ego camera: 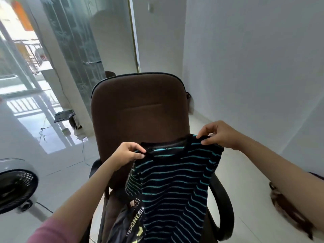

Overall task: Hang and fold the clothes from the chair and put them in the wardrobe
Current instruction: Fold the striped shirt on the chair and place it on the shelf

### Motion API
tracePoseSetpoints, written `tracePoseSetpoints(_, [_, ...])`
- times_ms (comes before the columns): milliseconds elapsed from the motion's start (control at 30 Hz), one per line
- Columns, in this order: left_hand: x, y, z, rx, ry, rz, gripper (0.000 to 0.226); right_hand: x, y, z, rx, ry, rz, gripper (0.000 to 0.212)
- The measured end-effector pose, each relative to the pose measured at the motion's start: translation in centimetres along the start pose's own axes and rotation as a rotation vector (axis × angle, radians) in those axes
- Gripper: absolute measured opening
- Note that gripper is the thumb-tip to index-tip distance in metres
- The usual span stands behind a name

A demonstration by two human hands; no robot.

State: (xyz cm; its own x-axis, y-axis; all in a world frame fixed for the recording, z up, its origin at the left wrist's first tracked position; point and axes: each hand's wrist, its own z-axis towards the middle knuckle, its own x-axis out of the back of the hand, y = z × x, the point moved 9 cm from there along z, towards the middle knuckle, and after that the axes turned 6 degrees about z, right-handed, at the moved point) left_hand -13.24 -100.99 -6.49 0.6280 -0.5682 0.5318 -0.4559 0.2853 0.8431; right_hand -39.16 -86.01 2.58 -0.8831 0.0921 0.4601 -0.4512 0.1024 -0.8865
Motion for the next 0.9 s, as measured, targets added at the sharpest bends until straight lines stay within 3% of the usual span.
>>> tracePoseSetpoints(67, [1.0, 3.1, -2.2, -0.033, 0.035, 0.038, 0.016, 0.3, -1.5, -1.6, 0.022, -0.071, -0.101, 0.030])
tracePoseSetpoints(167, [2.2, 7.2, -4.9, -0.105, 0.060, 0.139, 0.014, 1.5, -4.3, -4.3, 0.082, -0.048, -0.162, 0.037])
tracePoseSetpoints(333, [3.2, 13.8, -8.9, -0.185, 0.116, 0.286, 0.014, 4.1, -8.2, -8.3, 0.191, 0.054, -0.278, 0.018])
tracePoseSetpoints(600, [1.1, 20.4, -14.1, -0.216, -0.073, 0.381, 0.019, 7.5, -11.3, -12.8, 0.287, 0.152, -0.417, 0.027])
tracePoseSetpoints(900, [0.9, 25.2, -17.4, -0.303, -0.125, 0.033, 0.047, 11.5, -12.5, -15.6, 0.296, 0.305, -0.281, 0.012])
